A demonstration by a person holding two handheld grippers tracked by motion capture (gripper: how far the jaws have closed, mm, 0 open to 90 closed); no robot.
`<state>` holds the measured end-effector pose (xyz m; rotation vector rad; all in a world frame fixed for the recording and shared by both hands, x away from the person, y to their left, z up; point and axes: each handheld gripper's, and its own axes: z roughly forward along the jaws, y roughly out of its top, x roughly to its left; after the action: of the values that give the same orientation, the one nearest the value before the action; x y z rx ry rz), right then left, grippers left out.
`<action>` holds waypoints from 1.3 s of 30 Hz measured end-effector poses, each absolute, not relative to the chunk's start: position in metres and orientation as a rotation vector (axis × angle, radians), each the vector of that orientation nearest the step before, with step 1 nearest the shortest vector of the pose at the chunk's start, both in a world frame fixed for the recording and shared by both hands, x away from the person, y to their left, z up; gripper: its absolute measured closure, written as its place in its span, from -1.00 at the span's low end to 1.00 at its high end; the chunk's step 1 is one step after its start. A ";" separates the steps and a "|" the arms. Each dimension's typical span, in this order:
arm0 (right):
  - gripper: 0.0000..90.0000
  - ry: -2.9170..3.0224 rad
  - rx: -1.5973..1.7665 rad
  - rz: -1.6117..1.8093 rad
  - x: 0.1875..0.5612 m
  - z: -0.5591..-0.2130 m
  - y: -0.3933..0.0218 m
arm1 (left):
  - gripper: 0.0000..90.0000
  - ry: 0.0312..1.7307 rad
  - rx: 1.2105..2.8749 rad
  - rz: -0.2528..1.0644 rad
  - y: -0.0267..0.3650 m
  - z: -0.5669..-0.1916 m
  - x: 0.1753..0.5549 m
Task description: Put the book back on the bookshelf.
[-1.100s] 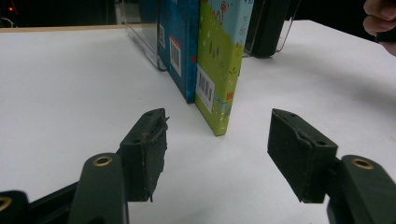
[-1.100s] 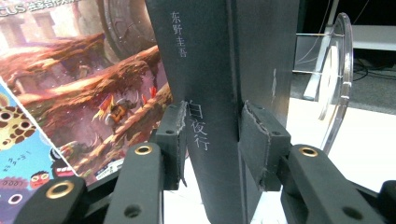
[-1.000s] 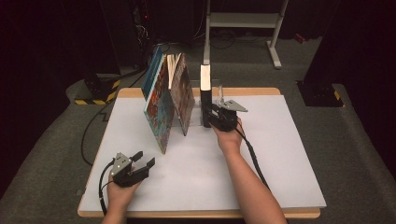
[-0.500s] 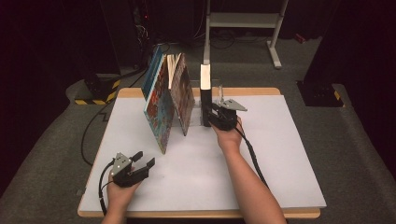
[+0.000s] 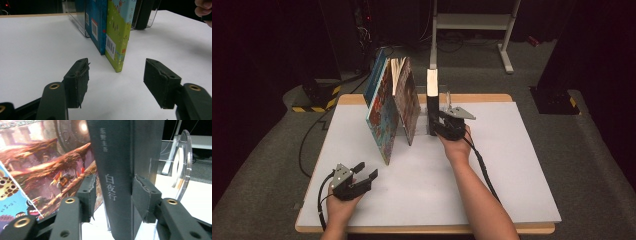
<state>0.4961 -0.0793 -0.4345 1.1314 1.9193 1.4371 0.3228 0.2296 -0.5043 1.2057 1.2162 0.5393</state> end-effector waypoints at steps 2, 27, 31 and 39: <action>0.13 1.923 1.120 1.431 0.493 -0.433 -0.079 | -0.19 1.217 1.209 0.539 0.229 -0.504 0.323; -0.31 1.963 1.058 1.381 0.442 -0.434 -0.101 | -0.27 1.219 1.221 0.547 0.228 -0.503 0.323; -0.34 1.954 1.066 1.365 0.428 -0.438 -0.117 | -0.30 1.221 1.222 0.553 0.229 -0.503 0.323; -0.36 1.916 1.104 1.334 0.398 -0.447 -0.164 | -0.34 1.221 1.235 0.576 0.230 -0.502 0.323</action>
<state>0.3984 -0.1639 -0.4469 1.1042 1.9159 1.3337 0.3232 0.2305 -0.5021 1.2350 1.2212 0.5764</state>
